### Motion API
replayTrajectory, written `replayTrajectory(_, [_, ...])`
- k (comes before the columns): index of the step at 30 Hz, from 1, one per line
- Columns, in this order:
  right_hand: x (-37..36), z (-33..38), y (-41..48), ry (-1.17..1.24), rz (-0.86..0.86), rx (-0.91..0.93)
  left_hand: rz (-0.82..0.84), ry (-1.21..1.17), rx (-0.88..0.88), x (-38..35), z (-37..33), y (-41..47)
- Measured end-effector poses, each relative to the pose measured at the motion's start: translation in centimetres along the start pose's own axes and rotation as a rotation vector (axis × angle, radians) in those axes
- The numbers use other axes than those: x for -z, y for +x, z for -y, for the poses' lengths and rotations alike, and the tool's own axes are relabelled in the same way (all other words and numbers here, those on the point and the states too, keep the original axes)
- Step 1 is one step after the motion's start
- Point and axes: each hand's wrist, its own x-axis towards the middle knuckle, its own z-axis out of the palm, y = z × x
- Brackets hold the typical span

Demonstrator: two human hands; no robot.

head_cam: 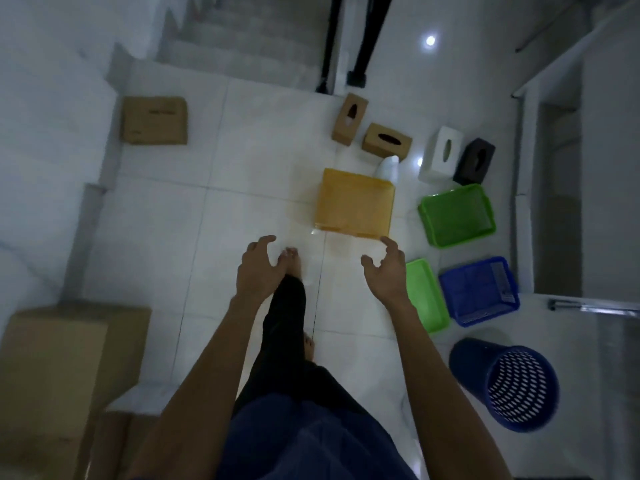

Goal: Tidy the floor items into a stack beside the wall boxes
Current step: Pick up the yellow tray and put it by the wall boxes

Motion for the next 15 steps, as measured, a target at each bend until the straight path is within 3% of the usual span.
replayTrajectory(4, [-0.4,-1.4,7.9,0.016,-0.069,-0.137,0.139,0.085,-0.02,-3.0,-3.4,10.5])
replayTrajectory(8, [-3.9,-4.3,16.9,0.01,-0.028,-0.235,0.2,0.216,-0.055,-8.2,-4.5,21.5])
replayTrajectory(15, [-13.4,-13.6,34.2,0.034,0.032,-0.387,0.32,0.322,-0.113,-21.8,-1.1,38.6])
